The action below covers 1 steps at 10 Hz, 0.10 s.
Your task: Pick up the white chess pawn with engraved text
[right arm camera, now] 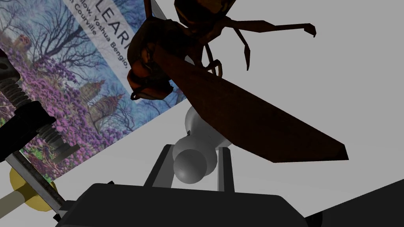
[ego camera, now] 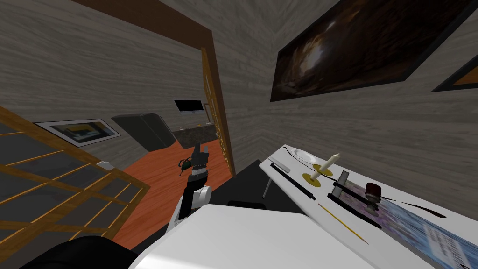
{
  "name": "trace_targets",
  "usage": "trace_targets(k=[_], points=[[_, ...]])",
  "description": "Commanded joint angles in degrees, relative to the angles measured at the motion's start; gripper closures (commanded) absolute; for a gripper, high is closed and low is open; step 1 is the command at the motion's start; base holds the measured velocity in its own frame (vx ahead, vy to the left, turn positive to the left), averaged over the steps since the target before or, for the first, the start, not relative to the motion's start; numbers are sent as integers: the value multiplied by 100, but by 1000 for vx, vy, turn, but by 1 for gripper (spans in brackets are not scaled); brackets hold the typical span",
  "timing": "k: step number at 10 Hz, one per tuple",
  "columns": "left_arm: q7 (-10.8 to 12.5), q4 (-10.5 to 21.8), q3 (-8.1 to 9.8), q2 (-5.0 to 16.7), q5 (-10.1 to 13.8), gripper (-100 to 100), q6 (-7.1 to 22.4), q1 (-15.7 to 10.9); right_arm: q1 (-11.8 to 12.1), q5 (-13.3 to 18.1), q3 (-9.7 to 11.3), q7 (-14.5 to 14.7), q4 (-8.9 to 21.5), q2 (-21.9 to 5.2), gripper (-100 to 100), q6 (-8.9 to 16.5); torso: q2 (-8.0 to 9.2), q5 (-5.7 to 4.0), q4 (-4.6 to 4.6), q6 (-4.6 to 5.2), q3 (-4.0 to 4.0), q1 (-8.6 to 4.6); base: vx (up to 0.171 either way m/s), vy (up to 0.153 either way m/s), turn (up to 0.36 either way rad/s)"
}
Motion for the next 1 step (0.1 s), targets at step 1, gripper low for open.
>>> trace_targets(k=[1], points=[[0,0,0,0,0,0,0,0,0,0,0,0,0,0,0,0,0,0,0,0,0,0,0,0,0]])
